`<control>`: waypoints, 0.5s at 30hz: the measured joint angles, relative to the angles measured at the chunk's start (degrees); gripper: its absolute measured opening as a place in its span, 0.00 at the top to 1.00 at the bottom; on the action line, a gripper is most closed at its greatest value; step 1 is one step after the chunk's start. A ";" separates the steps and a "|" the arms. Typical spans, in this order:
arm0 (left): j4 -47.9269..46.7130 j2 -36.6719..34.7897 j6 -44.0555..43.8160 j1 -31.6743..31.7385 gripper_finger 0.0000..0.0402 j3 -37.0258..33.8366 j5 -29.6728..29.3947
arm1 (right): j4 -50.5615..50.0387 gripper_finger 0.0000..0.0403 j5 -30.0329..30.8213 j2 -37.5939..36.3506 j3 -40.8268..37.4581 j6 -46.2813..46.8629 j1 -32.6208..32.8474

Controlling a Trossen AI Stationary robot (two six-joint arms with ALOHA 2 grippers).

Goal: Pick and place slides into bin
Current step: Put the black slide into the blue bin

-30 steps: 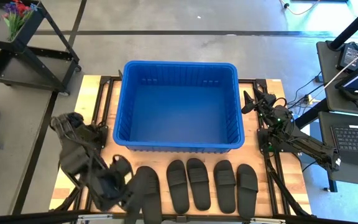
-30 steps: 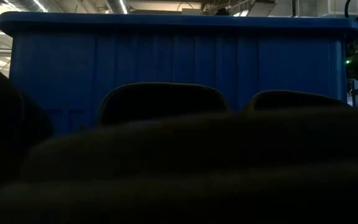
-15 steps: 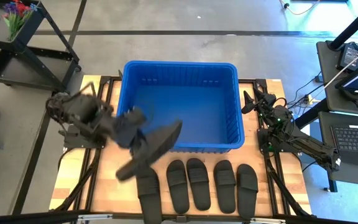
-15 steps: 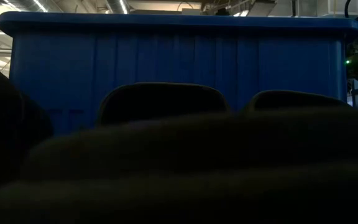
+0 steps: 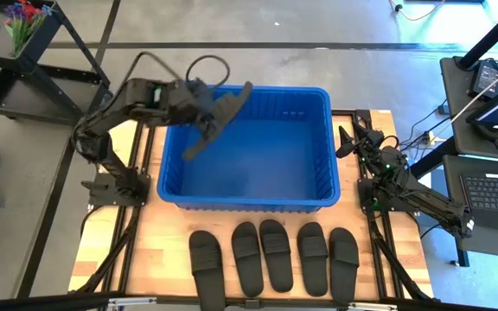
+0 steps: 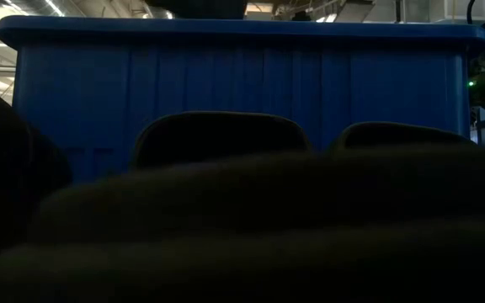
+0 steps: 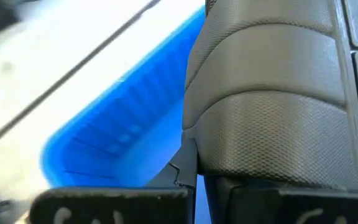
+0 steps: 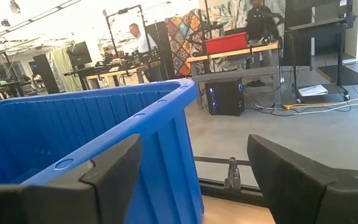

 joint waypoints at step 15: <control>0.07 12.43 2.26 6.80 0.99 -0.05 -2.91 | -0.01 0.27 0.00 0.00 0.00 -0.01 0.00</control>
